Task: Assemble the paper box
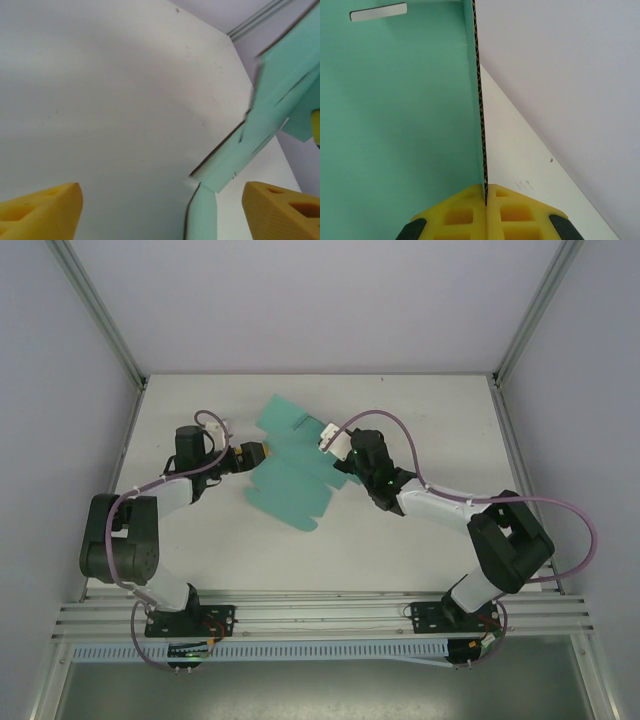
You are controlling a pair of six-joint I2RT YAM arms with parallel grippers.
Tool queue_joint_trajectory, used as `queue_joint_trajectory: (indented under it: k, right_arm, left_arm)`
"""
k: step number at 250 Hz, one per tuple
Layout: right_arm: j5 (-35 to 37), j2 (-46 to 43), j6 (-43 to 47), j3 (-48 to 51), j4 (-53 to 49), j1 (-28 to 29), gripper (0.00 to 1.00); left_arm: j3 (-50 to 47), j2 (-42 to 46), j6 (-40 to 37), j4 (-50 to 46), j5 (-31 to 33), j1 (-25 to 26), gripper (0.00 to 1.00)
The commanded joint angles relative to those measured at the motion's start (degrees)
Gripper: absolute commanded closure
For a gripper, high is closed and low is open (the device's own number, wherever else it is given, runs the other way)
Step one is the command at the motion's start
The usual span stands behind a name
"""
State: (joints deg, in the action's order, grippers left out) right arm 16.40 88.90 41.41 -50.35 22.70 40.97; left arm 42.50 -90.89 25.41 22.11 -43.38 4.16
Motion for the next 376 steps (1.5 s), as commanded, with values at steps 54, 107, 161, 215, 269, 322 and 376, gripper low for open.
queue_joint_trajectory:
  k: [54, 107, 161, 215, 269, 322, 376]
  right_arm:
    - [-0.7, -0.2, -1.8, -1.6, -0.6, 0.0, 1.00]
    - [-1.4, 0.1, -1.9, -2.8, -1.9, 0.2, 1.00]
    - [-1.7, 0.1, -1.9, -3.3, -2.6, 0.4, 1.00]
    - [0.1, 1.3, -1.8, -4.2, -3.7, 1.1, 1.00]
    - [0.2, 1.4, -3.0, -4.3, -3.9, 2.0, 1.00]
    - [0.1, 2.3, -4.8, -4.3, -4.1, 2.9, 1.00]
    - [-0.1, 2.4, -6.0, -3.7, -3.5, 3.2, 1.00]
  left_arm:
    - [2.2, -1.0, -2.9, 4.1, -8.9, 0.2, 0.58]
    - [3.8, -3.3, -4.4, 5.6, -11.5, 0.9, 0.73]
    - [4.2, -3.0, -6.4, 4.9, -10.6, 1.6, 0.74]
    - [6.5, 0.9, -20.2, -7.0, 10.5, 12.2, 0.81]
    - [7.9, 0.0, -23.6, -6.8, 14.2, 18.2, 0.83]
    - [12.2, -6.1, -21.9, -7.7, 9.7, 21.0, 0.65]
    - [14.3, -10.9, -19.9, -6.3, 5.2, 21.7, 0.56]
